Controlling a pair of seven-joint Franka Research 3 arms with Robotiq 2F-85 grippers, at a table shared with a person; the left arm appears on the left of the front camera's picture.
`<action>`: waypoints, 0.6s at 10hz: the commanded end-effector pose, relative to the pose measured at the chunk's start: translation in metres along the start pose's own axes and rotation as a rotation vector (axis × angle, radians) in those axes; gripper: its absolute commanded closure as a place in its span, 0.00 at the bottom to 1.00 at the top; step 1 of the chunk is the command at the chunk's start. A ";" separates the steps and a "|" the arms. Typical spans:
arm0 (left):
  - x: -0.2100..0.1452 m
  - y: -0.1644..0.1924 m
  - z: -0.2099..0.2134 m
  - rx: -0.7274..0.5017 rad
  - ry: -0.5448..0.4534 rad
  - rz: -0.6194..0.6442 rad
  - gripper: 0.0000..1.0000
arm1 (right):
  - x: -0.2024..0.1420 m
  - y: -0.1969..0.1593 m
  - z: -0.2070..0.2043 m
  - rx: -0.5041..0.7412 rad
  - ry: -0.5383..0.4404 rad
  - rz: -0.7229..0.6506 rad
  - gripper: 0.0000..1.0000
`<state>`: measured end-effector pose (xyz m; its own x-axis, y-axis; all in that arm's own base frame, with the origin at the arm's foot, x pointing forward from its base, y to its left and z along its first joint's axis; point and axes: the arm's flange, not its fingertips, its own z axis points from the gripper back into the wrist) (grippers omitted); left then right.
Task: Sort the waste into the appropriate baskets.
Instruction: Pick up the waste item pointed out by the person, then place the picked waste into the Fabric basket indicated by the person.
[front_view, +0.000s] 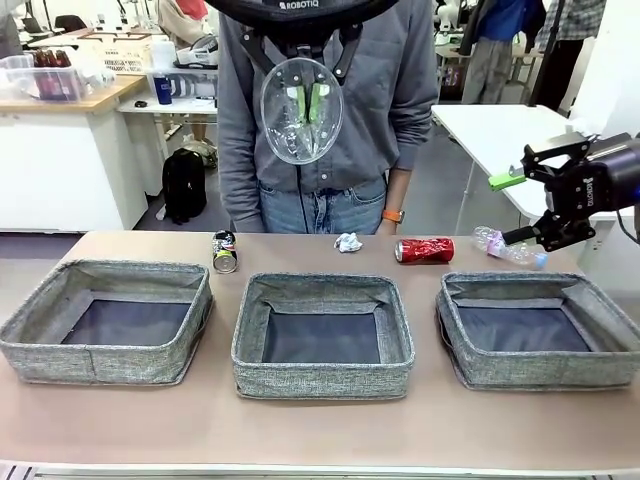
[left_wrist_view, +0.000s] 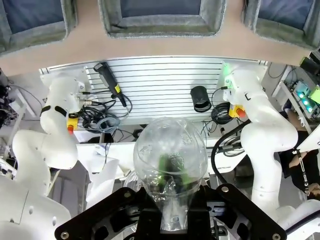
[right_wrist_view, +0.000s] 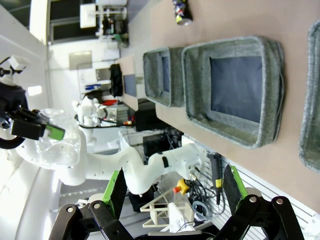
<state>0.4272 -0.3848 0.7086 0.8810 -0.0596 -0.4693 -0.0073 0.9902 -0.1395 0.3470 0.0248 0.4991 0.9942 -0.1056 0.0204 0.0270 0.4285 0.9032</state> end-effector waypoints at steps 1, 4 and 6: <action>-0.005 0.008 0.003 0.017 -0.014 0.000 0.97 | 0.002 0.002 0.001 -0.002 0.002 -0.002 0.00; -0.005 0.008 0.003 0.017 -0.014 0.000 0.97 | 0.002 0.002 0.001 -0.002 0.002 -0.002 0.00; -0.005 0.008 0.003 0.017 -0.014 0.000 0.97 | 0.002 0.002 0.001 -0.002 0.002 -0.002 0.00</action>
<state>0.4269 -0.3837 0.7101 0.8823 -0.0588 -0.4671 -0.0085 0.9900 -0.1407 0.3470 0.0248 0.4991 0.9942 -0.1056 0.0204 0.0270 0.4285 0.9032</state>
